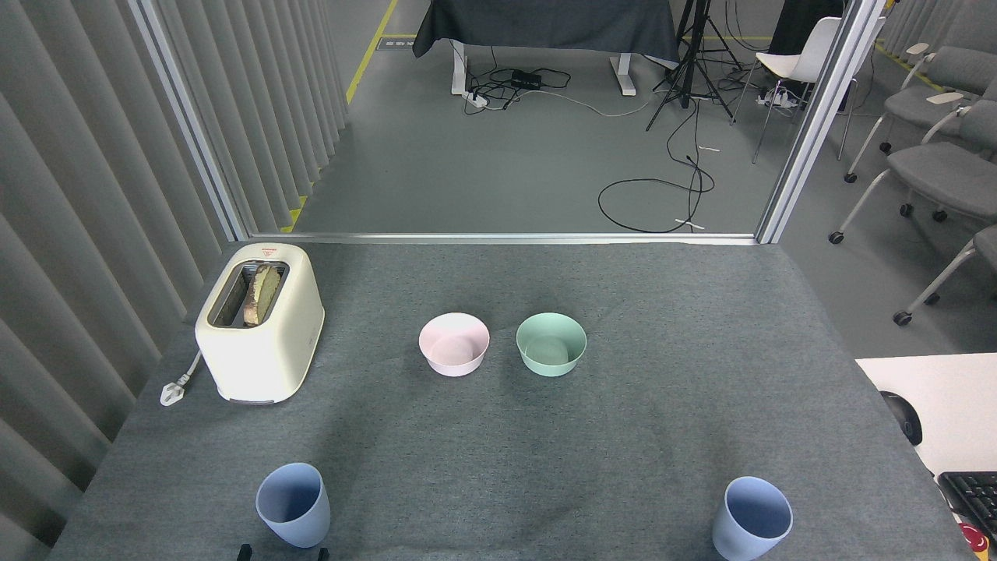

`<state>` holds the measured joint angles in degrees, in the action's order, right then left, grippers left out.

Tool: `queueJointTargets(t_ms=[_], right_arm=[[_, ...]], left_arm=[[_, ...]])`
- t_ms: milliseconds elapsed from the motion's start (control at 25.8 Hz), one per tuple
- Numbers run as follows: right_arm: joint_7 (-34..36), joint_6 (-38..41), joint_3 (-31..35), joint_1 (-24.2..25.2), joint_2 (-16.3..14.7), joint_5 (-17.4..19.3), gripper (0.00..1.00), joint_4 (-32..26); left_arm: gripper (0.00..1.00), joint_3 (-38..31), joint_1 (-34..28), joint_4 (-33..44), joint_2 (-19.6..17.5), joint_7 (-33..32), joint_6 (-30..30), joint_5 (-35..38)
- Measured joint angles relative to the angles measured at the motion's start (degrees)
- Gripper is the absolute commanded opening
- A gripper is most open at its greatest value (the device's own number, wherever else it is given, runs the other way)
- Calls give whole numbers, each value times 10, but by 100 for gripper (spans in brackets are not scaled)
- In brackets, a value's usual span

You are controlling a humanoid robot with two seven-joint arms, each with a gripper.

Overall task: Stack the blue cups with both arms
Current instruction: 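Reach the left gripper to the blue cup in front of it and grasp it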

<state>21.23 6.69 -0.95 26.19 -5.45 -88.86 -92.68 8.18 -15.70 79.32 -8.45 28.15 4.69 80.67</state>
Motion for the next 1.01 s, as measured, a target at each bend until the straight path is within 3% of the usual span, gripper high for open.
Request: queueJointTargets(t_ms=[1006], right_arm=[[1, -1, -6, 0, 0, 0, 100, 3]], left_arm=[[100, 7, 103, -95, 6, -3, -3, -34]])
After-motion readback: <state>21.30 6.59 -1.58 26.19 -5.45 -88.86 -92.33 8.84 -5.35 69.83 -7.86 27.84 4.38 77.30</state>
